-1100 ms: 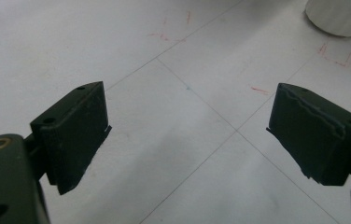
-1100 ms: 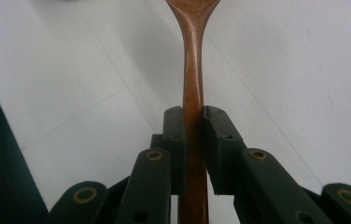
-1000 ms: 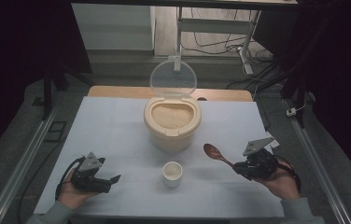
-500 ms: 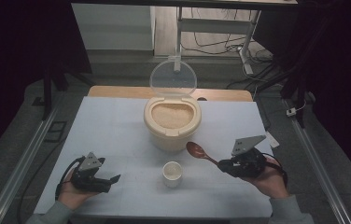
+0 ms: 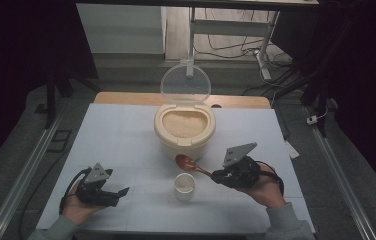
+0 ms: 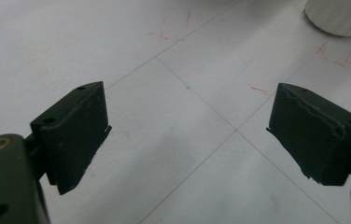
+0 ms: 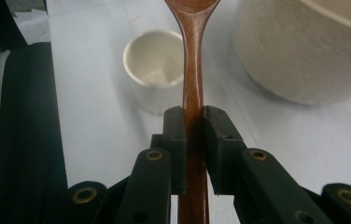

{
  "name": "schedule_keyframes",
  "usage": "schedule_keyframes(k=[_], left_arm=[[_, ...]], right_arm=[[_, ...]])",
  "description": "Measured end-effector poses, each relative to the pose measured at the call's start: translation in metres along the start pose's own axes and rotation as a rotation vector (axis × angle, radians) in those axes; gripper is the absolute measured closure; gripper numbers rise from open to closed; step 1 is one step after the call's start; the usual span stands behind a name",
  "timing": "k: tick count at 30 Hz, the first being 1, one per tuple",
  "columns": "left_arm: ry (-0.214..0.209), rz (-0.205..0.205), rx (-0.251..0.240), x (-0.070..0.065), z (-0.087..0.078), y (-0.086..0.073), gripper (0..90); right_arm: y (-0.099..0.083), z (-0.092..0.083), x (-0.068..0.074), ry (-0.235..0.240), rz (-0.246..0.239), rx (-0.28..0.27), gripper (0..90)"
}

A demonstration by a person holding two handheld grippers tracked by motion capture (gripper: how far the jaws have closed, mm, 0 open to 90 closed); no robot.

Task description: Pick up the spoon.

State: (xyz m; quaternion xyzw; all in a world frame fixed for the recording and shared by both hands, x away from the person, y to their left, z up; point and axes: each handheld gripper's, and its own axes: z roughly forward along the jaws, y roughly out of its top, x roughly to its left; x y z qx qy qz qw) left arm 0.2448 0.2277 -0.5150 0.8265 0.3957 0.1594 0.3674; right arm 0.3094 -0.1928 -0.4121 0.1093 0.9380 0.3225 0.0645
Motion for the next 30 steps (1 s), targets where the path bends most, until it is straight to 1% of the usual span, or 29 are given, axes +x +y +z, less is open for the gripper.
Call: schedule_keyframes(k=[9, 15, 20, 23, 26, 27, 28, 29, 30], left_arm=[[-0.001, 0.000, 0.001, 0.000, 0.000, 0.000, 12.0], [-0.002, 0.002, 0.001, -0.001, -0.001, 0.001, 12.0], [-0.008, 0.009, -0.012, -0.003, -0.004, 0.004, 12.0], [-0.028, 0.027, -0.053, -0.009, -0.015, 0.019, 12.0], [-0.041, 0.057, -0.087, -0.015, -0.024, 0.034, 12.1], [-0.041, 0.057, -0.087, -0.015, -0.024, 0.034, 12.4], [-0.048, 0.069, -0.099, -0.017, -0.027, 0.040, 12.7], [-0.064, 0.097, -0.113, -0.022, -0.030, 0.052, 12.9], [-0.073, 0.114, -0.117, -0.025, -0.032, 0.058, 13.1]], right_arm=[[0.017, 0.019, 0.007, 0.024, -0.043, -0.001, 79.2], [0.021, 0.020, 0.011, 0.019, -0.060, -0.001, 79.2], [0.023, 0.020, 0.014, 0.015, -0.072, 0.000, 79.2], [0.025, 0.021, 0.015, 0.019, -0.080, -0.002, 79.2], [0.026, 0.024, 0.016, 0.024, -0.086, 0.002, 79.2], [0.026, 0.024, 0.016, 0.023, -0.088, 0.006, 79.2], [0.026, 0.025, 0.016, 0.022, -0.090, 0.012, 79.2], [0.026, 0.025, 0.017, 0.023, -0.090, 0.009, 79.2], [0.027, 0.026, 0.016, 0.027, -0.092, 0.008, 79.2]])
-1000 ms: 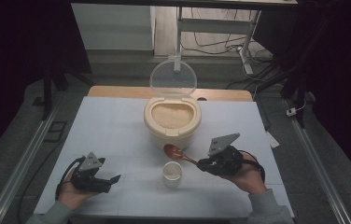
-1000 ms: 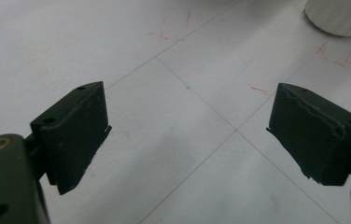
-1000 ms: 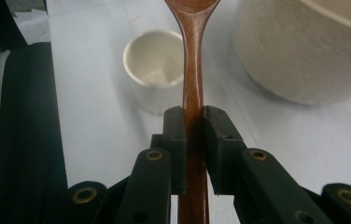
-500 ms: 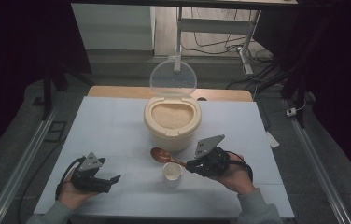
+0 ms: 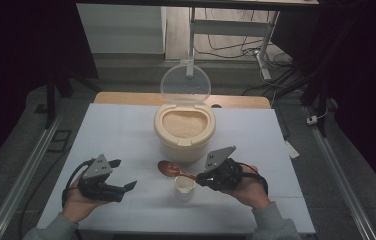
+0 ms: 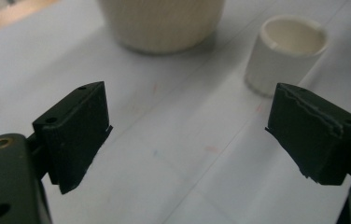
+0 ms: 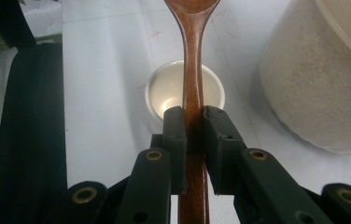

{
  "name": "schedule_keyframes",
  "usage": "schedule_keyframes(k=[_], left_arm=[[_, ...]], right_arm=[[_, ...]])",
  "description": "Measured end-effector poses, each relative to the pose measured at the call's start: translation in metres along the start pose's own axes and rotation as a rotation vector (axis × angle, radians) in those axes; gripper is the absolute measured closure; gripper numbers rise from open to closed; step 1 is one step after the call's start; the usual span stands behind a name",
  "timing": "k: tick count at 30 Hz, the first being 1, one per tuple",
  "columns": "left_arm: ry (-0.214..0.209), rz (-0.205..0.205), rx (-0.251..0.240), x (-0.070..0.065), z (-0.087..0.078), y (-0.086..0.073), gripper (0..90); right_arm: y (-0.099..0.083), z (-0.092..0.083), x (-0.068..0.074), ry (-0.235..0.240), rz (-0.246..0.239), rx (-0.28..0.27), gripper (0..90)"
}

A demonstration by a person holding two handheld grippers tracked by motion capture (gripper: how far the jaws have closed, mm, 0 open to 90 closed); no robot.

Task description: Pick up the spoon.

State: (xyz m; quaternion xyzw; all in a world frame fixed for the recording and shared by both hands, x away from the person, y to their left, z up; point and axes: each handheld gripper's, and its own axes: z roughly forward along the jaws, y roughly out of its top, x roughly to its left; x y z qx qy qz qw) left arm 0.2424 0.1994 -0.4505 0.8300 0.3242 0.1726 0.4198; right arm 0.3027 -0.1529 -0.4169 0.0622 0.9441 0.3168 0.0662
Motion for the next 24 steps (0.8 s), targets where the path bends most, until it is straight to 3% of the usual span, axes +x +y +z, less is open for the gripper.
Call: schedule_keyframes(k=[6, 8, 9, 11, 14, 20, 24], left_arm=[[-0.058, 0.115, -0.005, -0.021, 0.009, 0.040, 14.7], [-0.079, 0.157, 0.008, -0.028, 0.015, 0.051, 14.9], [-0.079, 0.157, 0.008, -0.028, 0.015, 0.051, 15.1], [-0.117, 0.203, 0.039, -0.035, 0.024, 0.063, 15.6], [-0.147, 0.234, 0.067, -0.041, 0.033, 0.071, 16.5], [-0.161, 0.280, 0.083, -0.048, 0.040, 0.081, 19.9], [-0.199, 0.328, 0.110, -0.053, 0.047, 0.090, 25.0]], right_arm=[[0.003, 0.003, 0.001, 0.001, -0.013, 0.007, 79.2], [0.003, 0.003, 0.002, 0.000, -0.016, 0.014, 79.2], [0.003, 0.004, 0.002, 0.001, -0.016, 0.012, 79.2], [0.004, 0.004, 0.003, -0.001, -0.019, 0.013, 79.2], [0.004, 0.004, 0.003, 0.003, -0.020, 0.013, 79.2], [0.007, 0.006, 0.006, 0.002, -0.034, 0.026, 79.2], [0.009, 0.008, 0.007, 0.006, -0.042, 0.037, 79.2]])
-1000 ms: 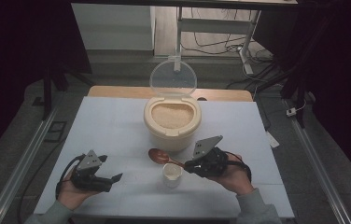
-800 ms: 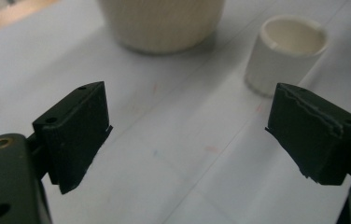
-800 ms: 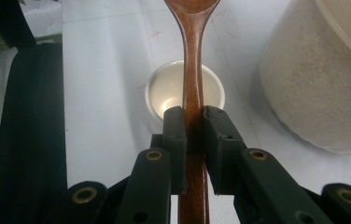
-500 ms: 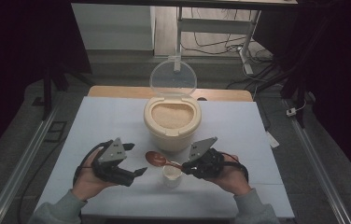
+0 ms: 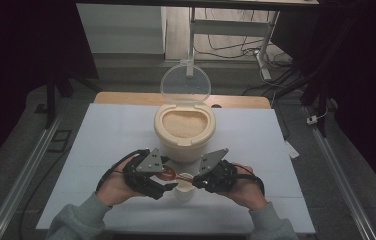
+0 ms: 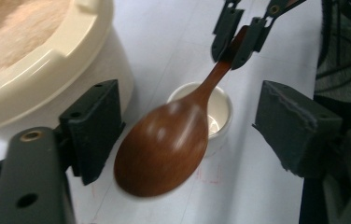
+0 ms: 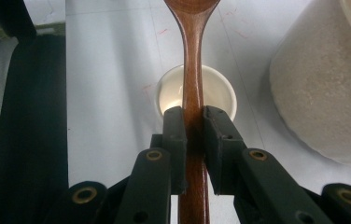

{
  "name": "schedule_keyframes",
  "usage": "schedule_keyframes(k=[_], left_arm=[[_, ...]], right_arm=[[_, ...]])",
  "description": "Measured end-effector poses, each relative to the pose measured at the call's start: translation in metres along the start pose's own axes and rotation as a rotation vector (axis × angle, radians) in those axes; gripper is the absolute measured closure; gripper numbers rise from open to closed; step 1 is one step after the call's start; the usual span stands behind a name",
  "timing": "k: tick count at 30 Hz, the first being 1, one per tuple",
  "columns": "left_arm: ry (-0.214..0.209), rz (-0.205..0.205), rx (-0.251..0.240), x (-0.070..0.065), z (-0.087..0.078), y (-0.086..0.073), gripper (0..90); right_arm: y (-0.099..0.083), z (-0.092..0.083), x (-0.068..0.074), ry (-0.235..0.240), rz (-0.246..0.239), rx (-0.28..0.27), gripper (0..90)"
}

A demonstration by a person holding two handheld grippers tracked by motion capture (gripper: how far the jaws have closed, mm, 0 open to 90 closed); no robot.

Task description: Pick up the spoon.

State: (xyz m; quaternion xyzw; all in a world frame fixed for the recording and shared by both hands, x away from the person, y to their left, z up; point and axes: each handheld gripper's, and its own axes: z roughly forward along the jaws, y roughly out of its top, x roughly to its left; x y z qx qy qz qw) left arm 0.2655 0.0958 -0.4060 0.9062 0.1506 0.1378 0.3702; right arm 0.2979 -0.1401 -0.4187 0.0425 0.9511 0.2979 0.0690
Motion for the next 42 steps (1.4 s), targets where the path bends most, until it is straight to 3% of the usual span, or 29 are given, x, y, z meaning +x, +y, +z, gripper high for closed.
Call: schedule_keyframes(k=[10, 23, 31, 37, 42], left_arm=[[-0.087, 0.065, 0.103, 0.005, 0.024, 0.009, 40.2], [-0.179, 0.103, 0.190, 0.009, 0.043, 0.010, 57.6], [-0.231, 0.152, 0.227, 0.005, 0.050, 0.009, 73.5], [-0.280, 0.137, 0.221, 0.006, 0.053, 0.005, 77.9], [-0.256, 0.126, 0.195, 0.004, 0.054, 0.002, 78.5]], right_arm=[[0.004, 0.007, 0.002, 0.002, -0.021, 0.028, 79.2], [0.009, 0.009, 0.008, 0.001, -0.071, 0.045, 79.1], [0.010, 0.010, 0.012, 0.011, -0.123, 0.047, 79.0], [0.009, 0.011, 0.015, 0.019, -0.155, 0.049, 78.7], [0.009, 0.010, 0.014, 0.003, -0.159, 0.042, 77.7]])
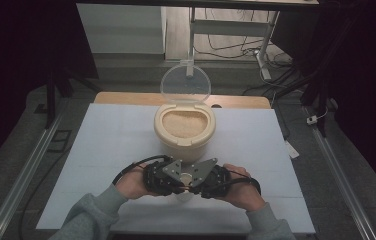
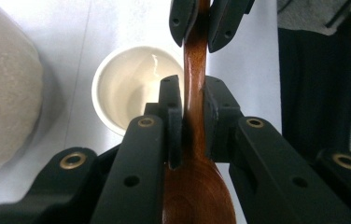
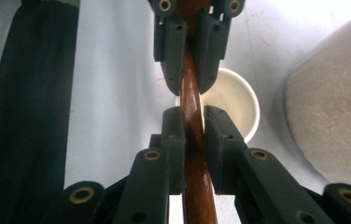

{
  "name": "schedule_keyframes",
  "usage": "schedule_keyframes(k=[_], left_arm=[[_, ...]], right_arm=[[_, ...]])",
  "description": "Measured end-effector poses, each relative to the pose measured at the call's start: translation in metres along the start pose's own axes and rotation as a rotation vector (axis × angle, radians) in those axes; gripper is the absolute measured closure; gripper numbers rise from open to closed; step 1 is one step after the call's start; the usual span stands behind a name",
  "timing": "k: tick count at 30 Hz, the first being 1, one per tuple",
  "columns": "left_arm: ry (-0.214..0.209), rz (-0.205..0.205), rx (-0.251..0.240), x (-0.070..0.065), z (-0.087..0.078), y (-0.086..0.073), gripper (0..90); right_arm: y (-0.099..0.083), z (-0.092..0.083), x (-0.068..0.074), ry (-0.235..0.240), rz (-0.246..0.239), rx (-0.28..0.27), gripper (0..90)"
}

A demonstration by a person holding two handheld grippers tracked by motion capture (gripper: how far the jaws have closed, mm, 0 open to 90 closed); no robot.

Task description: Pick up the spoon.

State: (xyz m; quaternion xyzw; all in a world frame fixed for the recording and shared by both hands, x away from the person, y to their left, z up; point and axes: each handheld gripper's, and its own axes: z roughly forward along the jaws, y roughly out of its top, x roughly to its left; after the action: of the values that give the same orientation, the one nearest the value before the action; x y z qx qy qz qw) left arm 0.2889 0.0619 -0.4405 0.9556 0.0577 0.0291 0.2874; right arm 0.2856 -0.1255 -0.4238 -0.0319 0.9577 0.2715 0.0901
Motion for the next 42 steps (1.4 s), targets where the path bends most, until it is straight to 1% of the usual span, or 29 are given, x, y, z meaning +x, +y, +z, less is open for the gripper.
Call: schedule_keyframes(k=[2, 4, 5, 6, 7, 10, 13, 15, 17, 19, 20, 21, 22, 24, 26, 29, 30, 33, 35, 36, 40, 42], left_arm=[[0.025, -0.005, -0.018, -0.001, -0.001, -0.001, 78.7], [0.052, -0.016, -0.045, -0.001, -0.002, -0.003, 78.9], [0.052, -0.016, -0.045, -0.001, -0.002, -0.003, 79.0], [0.057, -0.025, -0.058, -0.001, -0.003, -0.005, 79.0], [0.077, -0.038, -0.082, -0.001, -0.005, -0.008, 79.0], [0.104, -0.058, -0.119, -0.001, -0.007, -0.012, 79.1], [0.133, -0.070, -0.146, -0.002, -0.010, -0.014, 79.2], [0.144, -0.077, -0.161, -0.002, -0.011, -0.015, 79.2], [0.156, -0.086, -0.176, -0.002, -0.012, -0.016, 79.2], [0.165, -0.093, -0.187, -0.003, -0.012, -0.016, 79.2], [0.165, -0.093, -0.187, -0.003, -0.012, -0.016, 79.2], [0.177, -0.097, -0.195, -0.003, -0.011, -0.017, 79.2], [0.177, -0.097, -0.195, -0.003, -0.011, -0.017, 79.2], [0.182, -0.102, -0.201, -0.003, -0.011, -0.017, 79.2], [0.191, -0.107, -0.209, -0.004, -0.011, -0.017, 79.2], [0.199, -0.110, -0.217, -0.004, -0.011, -0.018, 79.2], [0.212, -0.114, -0.232, -0.004, -0.012, -0.018, 79.2], [0.229, -0.122, -0.255, -0.005, -0.013, -0.018, 79.2], [0.238, -0.123, -0.261, -0.005, -0.013, -0.018, 79.2], [0.238, -0.123, -0.261, -0.005, -0.013, -0.018, 79.2], [0.257, -0.128, -0.288, -0.006, -0.014, -0.016, 79.2], [0.263, -0.131, -0.294, -0.006, -0.013, -0.015, 79.2]], right_arm=[[-0.001, -0.003, -0.001, -0.013, 0.021, -0.029, 76.7], [-0.003, -0.009, -0.004, -0.043, 0.067, -0.086, 69.5], [-0.004, -0.013, -0.006, -0.060, 0.094, -0.126, 66.2], [-0.006, -0.017, -0.007, -0.082, 0.125, -0.167, 63.6], [-0.008, -0.021, -0.008, -0.108, 0.161, -0.200, 60.5], [-0.016, -0.032, -0.011, -0.174, 0.268, -0.283, 54.1], [-0.025, -0.041, -0.011, -0.218, 0.375, -0.367, 51.0], [-0.031, -0.046, -0.010, -0.249, 0.428, -0.395, 47.9], [-0.035, -0.048, -0.008, -0.278, 0.474, -0.409, 44.1], [-0.039, -0.048, -0.006, -0.307, 0.506, -0.427, 40.4], [-0.039, -0.048, -0.006, -0.307, 0.506, -0.427, 40.4], [-0.042, -0.048, -0.005, -0.314, 0.541, -0.449, 36.8], [-0.044, -0.048, -0.004, -0.317, 0.562, -0.460, 35.5], [-0.047, -0.046, -0.003, -0.319, 0.589, -0.480, 33.2], [-0.049, -0.043, -0.001, -0.332, 0.609, -0.472, 31.2], [-0.052, -0.039, 0.000, -0.344, 0.632, -0.481, 29.4], [-0.053, -0.038, 0.001, -0.346, 0.639, -0.486, 29.3], [-0.056, -0.036, 0.003, -0.354, 0.668, -0.511, 29.1], [-0.057, -0.034, 0.004, -0.350, 0.690, -0.535, 29.1], [-0.057, -0.034, 0.004, -0.352, 0.696, -0.542, 29.2], [-0.056, -0.030, 0.006, -0.358, 0.713, -0.565, 29.7], [-0.055, -0.027, 0.006, -0.349, 0.720, -0.575, 30.7]])
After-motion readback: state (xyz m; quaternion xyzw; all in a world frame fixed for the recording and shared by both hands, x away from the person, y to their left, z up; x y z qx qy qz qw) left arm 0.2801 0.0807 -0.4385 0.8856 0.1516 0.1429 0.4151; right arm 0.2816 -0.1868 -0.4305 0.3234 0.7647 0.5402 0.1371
